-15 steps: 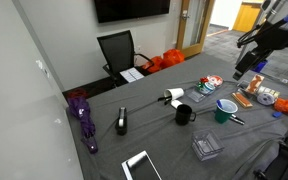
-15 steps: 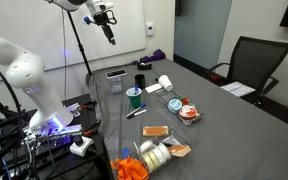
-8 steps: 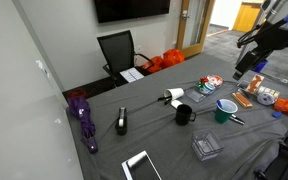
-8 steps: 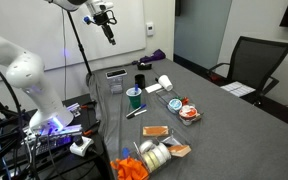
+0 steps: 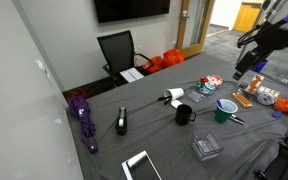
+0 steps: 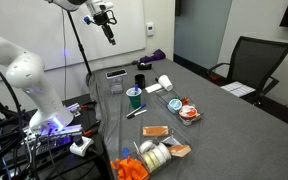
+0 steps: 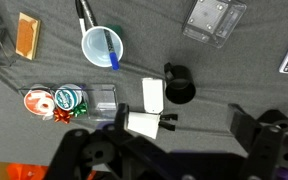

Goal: Move the black cup to the right

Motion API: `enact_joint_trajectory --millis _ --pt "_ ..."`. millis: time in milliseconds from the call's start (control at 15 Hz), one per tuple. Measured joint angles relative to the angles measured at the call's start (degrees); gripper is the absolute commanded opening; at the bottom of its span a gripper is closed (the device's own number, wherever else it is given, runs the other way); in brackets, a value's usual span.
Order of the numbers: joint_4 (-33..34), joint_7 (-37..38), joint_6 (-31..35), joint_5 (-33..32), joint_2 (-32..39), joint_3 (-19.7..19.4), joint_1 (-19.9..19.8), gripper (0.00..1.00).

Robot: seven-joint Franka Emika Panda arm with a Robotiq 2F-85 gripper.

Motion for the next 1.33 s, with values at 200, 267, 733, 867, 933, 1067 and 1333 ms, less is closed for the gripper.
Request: enact_joint_trajectory --millis 200,267,733,867,933,1067,1333 --pt "0.0 0.0 0.0 0.0 0.0 0.0 0.0 1.0" --pt "0.0 0.0 0.0 0.0 0.0 0.0 0.0 1.0" --pt "0.0 0.0 0.0 0.0 0.0 0.0 0.0 1.0" --pt "0.0 0.0 0.0 0.0 0.0 0.0 0.0 1.0" --pt "0.0 0.0 0.0 0.0 0.0 -0.1 0.1 1.0" --pt "0.0 -0.3 0.0 -0.2 0.1 -0.4 0.1 1.0" --pt "0.0 -4.4 1.2 -1.0 1.7 -2.6 0.1 1.0"
